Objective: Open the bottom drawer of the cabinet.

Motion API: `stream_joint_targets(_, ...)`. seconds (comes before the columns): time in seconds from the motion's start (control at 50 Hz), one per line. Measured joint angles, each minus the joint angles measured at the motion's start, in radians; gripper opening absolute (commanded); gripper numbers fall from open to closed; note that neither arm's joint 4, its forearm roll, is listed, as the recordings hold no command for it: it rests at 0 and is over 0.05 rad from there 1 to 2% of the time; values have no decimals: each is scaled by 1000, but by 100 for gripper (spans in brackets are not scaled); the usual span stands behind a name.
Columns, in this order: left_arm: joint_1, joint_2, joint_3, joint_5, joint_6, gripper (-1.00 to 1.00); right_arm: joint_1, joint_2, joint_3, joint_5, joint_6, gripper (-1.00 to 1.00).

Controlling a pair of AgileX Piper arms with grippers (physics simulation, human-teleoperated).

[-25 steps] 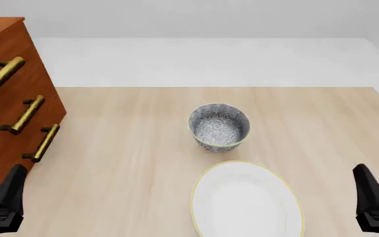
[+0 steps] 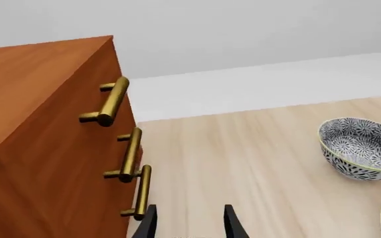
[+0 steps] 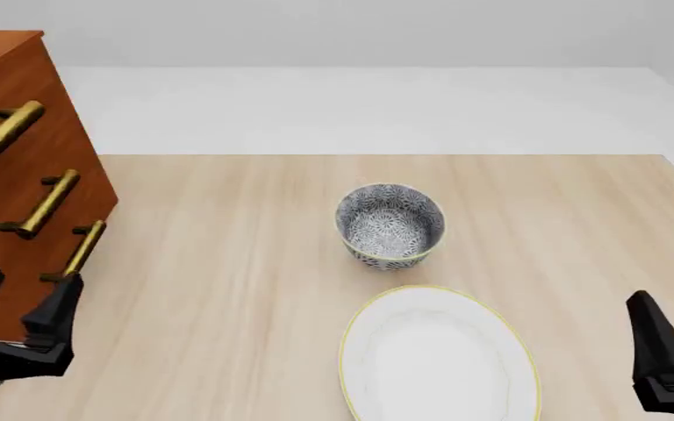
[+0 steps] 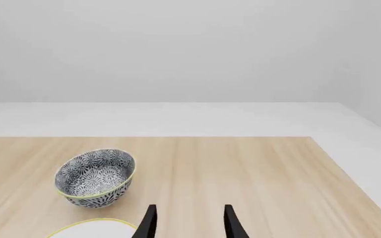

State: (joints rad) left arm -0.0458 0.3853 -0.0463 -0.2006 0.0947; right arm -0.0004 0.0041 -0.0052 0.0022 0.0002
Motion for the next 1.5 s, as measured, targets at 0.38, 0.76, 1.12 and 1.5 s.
stream_joint_targets(0.38, -11, 425, -60, -206, 163, 100, 0, 1, 0, -1, 0, 100)
stream_joint_targets(0.76, 50, 764, -69, -440, 333, 100, 0, 0, -1, 1, 1, 100)
stream_joint_targets(1.12, 129, 1031, -120, -585, 429, 100, 1, 1, -1, 1, 1, 100)
stream_joint_targets(1.5, 167, 1195, -217, -596, 481, 100, 1, 1, -1, 1, 1, 100)
